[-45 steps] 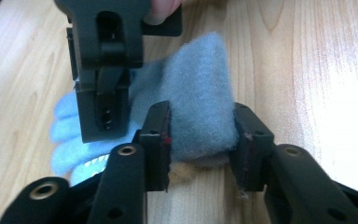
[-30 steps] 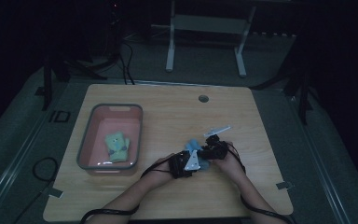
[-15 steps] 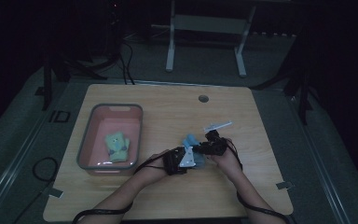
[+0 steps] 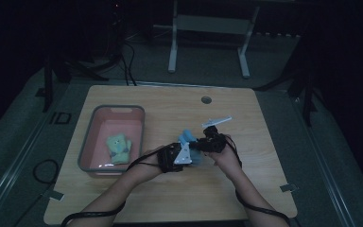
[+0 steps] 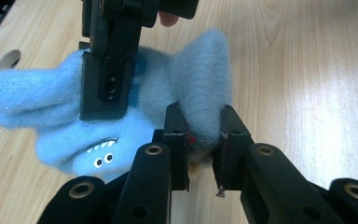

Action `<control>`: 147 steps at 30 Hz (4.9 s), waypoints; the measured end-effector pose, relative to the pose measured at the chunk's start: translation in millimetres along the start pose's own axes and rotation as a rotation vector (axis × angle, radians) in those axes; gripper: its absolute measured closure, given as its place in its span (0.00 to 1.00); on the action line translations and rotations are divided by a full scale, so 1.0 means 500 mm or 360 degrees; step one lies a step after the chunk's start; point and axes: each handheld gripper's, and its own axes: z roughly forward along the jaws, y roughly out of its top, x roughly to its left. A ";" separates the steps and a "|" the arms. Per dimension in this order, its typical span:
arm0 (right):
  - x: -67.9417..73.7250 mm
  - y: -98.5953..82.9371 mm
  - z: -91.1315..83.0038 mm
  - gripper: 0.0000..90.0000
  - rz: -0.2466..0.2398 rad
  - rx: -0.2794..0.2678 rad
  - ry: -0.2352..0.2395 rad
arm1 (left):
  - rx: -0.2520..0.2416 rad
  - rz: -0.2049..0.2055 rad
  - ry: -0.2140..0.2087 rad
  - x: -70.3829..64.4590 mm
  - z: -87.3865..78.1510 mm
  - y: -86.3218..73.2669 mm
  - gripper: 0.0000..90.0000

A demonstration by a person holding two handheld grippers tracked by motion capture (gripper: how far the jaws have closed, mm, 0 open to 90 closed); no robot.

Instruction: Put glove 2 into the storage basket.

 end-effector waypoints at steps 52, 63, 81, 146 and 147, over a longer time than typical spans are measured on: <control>0.210 0.240 0.211 0.87 -0.0191 -0.0002 0.0313 | 0.0159 -0.0210 0.0226 0.073 -0.261 -0.203 0.87; 0.257 0.251 0.294 0.87 -0.0209 0.0047 0.0369 | 0.0222 -0.0259 0.0212 0.067 -0.297 -0.278 0.87; 0.254 0.241 0.352 0.83 -0.0219 0.0189 0.0300 | 0.0288 -0.0332 0.0082 0.082 -0.253 -0.323 0.86; 0.085 0.083 0.104 0.16 -0.0236 -0.0027 0.0129 | -0.0010 -0.0652 0.0027 0.005 -0.173 -0.091 0.08; 0.082 0.080 0.101 0.16 -0.0235 -0.0026 0.0127 | -0.0003 -0.0643 0.0024 0.001 -0.167 -0.087 0.08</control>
